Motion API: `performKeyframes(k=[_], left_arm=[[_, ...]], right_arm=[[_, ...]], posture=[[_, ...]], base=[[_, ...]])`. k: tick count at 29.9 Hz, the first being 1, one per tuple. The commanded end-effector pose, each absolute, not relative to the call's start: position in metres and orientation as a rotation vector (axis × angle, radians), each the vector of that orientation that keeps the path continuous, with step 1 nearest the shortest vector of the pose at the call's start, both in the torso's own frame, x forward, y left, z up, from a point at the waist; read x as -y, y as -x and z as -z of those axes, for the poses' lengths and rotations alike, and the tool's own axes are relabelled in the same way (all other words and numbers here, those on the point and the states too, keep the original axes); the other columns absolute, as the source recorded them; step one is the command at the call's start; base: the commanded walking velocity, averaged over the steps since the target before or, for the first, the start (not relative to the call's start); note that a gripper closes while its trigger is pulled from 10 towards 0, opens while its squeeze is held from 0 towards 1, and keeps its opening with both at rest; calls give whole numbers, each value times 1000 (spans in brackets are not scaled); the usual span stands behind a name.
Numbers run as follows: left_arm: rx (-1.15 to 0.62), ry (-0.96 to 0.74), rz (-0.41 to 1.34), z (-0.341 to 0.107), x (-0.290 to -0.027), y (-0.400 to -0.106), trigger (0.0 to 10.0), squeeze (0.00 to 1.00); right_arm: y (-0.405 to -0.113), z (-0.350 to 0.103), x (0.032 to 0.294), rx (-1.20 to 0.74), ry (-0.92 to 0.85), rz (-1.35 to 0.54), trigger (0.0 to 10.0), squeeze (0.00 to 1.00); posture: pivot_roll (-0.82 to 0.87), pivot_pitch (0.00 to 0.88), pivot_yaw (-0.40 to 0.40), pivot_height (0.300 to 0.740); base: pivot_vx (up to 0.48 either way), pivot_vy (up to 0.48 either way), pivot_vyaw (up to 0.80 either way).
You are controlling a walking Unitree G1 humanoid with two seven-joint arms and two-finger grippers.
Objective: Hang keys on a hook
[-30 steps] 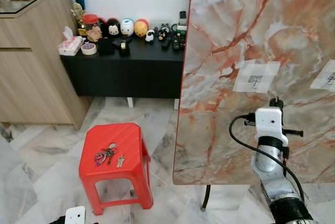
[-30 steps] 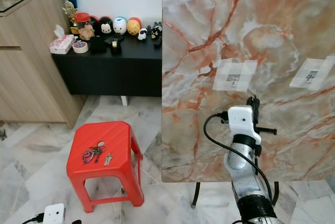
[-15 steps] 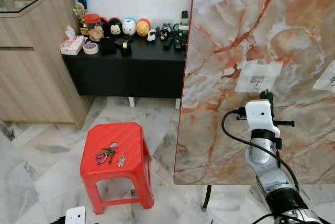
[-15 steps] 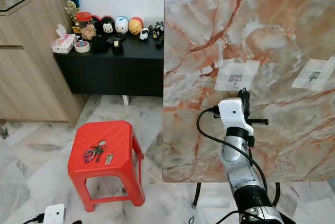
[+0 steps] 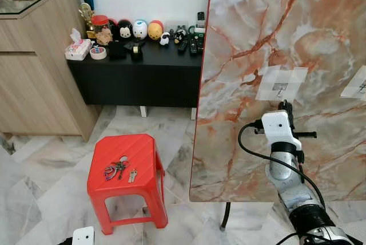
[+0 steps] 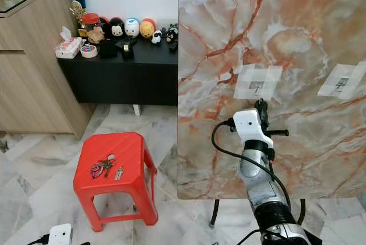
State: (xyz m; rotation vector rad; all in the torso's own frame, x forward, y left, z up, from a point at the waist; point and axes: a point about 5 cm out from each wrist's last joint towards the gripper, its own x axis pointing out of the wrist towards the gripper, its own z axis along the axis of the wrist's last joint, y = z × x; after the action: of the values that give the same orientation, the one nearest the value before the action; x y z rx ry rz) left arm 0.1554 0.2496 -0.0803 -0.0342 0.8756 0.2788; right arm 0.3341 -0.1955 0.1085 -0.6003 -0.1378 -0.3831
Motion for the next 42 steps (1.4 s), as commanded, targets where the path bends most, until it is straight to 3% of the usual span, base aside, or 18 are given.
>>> performKeyframes(k=[1,42], left_arm=[[-899,36,-286,82,-251,-151,10000,0],[-899,46,-270,83,-248,-151,10000,0]], right_arm=[[-338,-112,195,144,607,376,10000,0],[-345,-116,199,130,585,404,10000,0]], posture=[[24,0,-49,740],[27,0,-49,740]], base=[[0,0,0],[0,0,0]])
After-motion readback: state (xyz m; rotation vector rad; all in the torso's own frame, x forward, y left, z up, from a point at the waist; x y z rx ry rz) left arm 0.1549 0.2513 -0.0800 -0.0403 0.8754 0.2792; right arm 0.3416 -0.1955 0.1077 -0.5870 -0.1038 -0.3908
